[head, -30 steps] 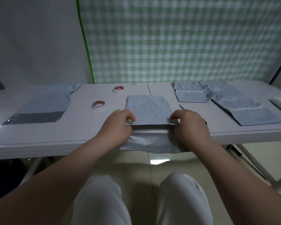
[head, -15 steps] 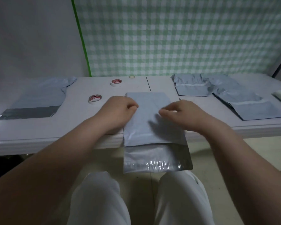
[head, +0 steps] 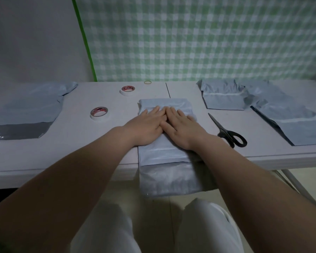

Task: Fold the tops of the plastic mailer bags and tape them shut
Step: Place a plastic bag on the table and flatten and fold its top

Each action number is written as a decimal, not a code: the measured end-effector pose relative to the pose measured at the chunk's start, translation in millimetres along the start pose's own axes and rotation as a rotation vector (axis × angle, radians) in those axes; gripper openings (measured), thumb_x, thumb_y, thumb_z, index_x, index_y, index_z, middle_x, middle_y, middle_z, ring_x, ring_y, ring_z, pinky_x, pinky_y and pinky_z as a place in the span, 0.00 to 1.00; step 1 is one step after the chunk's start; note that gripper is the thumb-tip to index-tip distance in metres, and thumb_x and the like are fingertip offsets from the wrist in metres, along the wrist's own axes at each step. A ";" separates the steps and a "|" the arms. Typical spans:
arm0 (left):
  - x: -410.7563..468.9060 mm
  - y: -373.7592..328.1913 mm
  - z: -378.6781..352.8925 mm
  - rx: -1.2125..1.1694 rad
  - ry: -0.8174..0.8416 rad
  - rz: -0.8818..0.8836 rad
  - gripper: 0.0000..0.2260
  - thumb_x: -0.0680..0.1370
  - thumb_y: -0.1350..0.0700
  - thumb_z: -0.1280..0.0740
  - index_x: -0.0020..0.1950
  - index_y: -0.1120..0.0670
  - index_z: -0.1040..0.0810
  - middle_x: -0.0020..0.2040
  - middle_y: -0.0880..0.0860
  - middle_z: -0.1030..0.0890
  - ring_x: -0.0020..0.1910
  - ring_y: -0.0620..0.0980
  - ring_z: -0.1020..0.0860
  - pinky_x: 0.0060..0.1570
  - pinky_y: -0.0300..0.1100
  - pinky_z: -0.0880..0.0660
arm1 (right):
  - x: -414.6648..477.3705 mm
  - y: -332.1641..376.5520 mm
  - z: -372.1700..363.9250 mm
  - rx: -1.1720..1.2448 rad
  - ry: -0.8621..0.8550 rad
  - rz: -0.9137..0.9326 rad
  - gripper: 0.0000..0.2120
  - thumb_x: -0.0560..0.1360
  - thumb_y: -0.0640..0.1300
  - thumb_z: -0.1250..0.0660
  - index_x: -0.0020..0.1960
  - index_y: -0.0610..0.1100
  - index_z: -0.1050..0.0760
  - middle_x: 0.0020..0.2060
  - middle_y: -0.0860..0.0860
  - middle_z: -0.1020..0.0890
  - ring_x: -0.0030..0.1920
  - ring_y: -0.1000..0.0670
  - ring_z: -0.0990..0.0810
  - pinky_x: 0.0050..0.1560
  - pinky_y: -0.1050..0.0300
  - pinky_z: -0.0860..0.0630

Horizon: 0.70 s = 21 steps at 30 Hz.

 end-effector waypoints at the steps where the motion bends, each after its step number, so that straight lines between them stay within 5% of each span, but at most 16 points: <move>1: 2.6 1.4 1.0 -0.001 0.000 0.002 0.23 0.84 0.52 0.53 0.78 0.49 0.56 0.79 0.48 0.56 0.77 0.49 0.56 0.74 0.48 0.57 | 4.2 -2.0 0.1 -0.004 -0.008 -0.004 0.30 0.82 0.57 0.56 0.78 0.44 0.59 0.77 0.49 0.54 0.77 0.48 0.55 0.74 0.49 0.56; 10: -3.4 10.0 -4.3 0.012 0.013 0.000 0.24 0.84 0.48 0.54 0.79 0.49 0.56 0.79 0.46 0.55 0.77 0.45 0.54 0.75 0.45 0.54 | 8.2 -9.2 6.3 -0.069 -0.102 -0.008 0.26 0.81 0.56 0.56 0.77 0.46 0.48 0.76 0.50 0.45 0.75 0.48 0.47 0.72 0.49 0.49; 21: -8.3 15.9 -11.2 0.091 0.108 0.091 0.29 0.79 0.36 0.55 0.78 0.43 0.58 0.78 0.48 0.61 0.77 0.47 0.60 0.75 0.48 0.58 | -6.6 -29.6 2.3 -0.141 0.028 -0.091 0.29 0.81 0.57 0.56 0.77 0.45 0.54 0.77 0.50 0.52 0.76 0.49 0.54 0.73 0.47 0.55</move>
Point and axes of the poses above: each hand's wrist, its own x-axis towards the middle knuckle, its own z-axis out of the back of the hand, y = z × x, the point moved 10 cm from there along x, towards the middle knuckle
